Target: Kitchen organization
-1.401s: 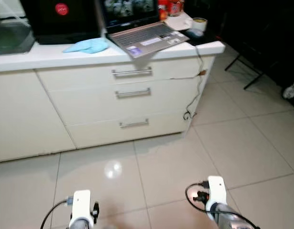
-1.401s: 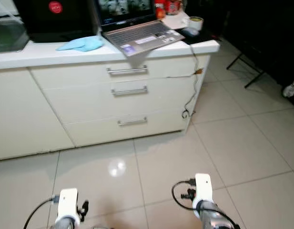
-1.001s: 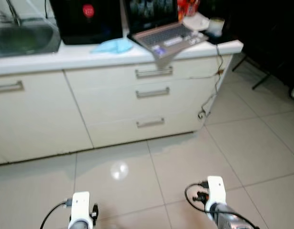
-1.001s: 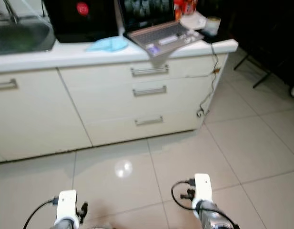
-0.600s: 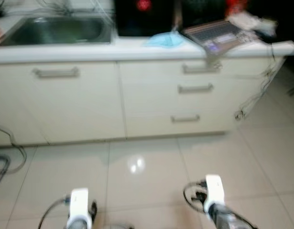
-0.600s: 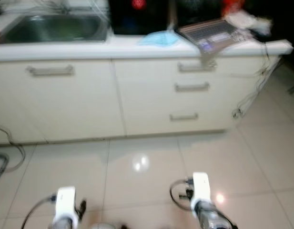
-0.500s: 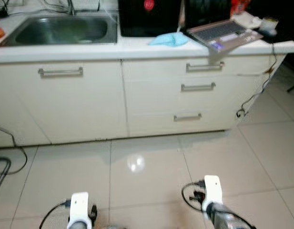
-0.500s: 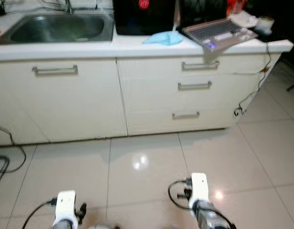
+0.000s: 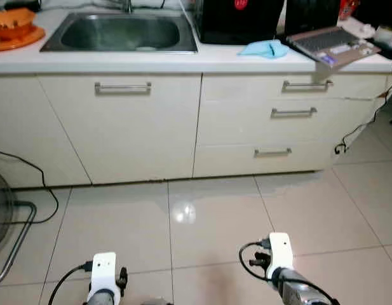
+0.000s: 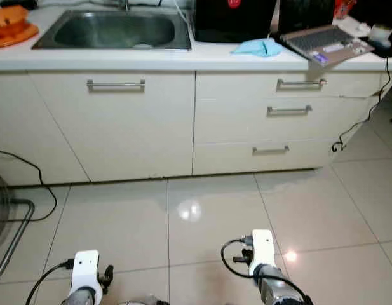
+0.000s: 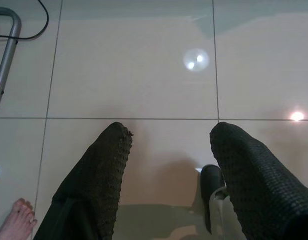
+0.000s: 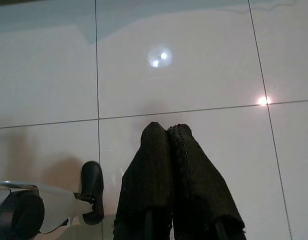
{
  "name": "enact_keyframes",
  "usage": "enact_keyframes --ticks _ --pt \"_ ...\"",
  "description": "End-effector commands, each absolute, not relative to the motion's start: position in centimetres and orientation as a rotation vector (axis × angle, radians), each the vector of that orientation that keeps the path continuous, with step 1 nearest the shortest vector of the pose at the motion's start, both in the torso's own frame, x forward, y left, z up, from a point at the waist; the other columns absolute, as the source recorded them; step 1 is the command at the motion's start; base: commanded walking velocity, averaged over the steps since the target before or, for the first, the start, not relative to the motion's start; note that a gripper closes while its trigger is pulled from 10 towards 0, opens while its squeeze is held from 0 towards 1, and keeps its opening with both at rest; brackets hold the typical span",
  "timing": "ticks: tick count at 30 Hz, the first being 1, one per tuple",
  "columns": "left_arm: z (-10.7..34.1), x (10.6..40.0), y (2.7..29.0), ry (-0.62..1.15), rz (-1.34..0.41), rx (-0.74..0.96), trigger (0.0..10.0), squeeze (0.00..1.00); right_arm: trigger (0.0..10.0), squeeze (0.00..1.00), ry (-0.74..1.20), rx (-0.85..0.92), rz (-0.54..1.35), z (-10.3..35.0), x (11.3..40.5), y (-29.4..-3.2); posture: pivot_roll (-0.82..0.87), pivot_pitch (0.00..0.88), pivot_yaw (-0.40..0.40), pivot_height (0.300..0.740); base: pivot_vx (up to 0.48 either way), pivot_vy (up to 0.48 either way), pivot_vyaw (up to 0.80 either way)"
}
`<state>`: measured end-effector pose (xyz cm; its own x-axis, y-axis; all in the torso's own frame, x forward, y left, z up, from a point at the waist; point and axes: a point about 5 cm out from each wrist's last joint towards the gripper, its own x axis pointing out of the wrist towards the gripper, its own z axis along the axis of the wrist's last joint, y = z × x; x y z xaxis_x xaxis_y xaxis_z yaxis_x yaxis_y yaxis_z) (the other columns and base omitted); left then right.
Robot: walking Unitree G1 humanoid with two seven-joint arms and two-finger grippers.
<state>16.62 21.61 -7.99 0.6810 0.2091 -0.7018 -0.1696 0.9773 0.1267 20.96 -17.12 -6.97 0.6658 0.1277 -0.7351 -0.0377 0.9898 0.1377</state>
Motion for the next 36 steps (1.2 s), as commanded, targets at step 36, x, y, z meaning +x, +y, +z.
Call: enact_keyframes --ticks 36 --pt "-8.28 16.42 21.25 0.828 0.181 0.088 10.0 0.0 10.0 0.0 0.851 0.087 0.127 -7.08 20.78 -17.07 0.01 0.038 -0.024 0.732 0.35 0.0 0.1"
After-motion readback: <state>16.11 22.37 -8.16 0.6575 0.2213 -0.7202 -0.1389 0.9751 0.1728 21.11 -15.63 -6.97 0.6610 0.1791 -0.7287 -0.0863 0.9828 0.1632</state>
